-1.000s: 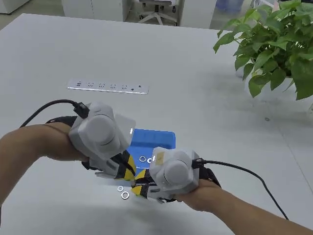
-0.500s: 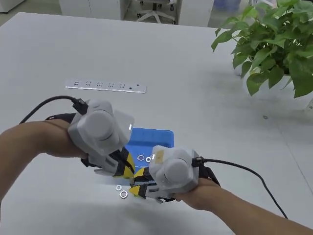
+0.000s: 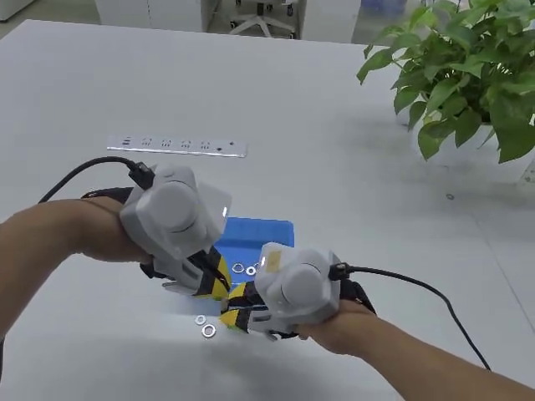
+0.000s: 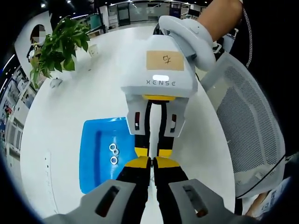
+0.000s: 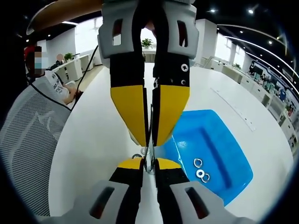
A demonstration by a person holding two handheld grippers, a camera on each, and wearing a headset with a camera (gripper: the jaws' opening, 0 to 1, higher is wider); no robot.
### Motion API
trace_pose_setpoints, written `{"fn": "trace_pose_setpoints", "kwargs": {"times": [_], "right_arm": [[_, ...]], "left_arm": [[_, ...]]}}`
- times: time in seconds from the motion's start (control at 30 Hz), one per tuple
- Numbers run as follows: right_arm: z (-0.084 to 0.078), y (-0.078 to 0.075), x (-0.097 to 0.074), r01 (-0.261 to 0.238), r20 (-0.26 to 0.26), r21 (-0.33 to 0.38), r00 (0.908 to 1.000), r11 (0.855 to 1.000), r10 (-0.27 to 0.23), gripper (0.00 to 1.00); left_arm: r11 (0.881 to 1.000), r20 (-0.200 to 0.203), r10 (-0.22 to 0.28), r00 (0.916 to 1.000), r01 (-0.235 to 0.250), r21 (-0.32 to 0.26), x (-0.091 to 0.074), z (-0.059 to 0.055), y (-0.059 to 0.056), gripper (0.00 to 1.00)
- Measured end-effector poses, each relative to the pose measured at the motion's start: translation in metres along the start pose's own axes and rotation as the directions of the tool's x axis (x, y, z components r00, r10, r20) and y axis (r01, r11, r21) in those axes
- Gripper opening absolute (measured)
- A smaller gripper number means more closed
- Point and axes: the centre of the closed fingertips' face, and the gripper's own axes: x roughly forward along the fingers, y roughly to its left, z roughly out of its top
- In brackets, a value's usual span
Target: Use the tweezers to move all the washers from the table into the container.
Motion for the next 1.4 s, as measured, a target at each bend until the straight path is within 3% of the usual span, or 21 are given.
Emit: {"fn": "trace_pose_setpoints", "kwargs": {"times": [0.73,1.4], "right_arm": [[0.002,0.003,-0.004,0.003,0.005,0.03,1.0,1.0,-0.003,0.09],[0.028,0.011,-0.025,0.017,0.007,-0.013,0.9998,1.0,-0.017,0.09]], "left_arm": [[1.0,-0.026,0.004,0.9997,-0.004,0.024,-0.003,0.003,-0.004,0.06],[1.0,-0.016,0.025,0.9996,-0.025,0.019,-0.03,0.02,-0.014,0.06]]}}
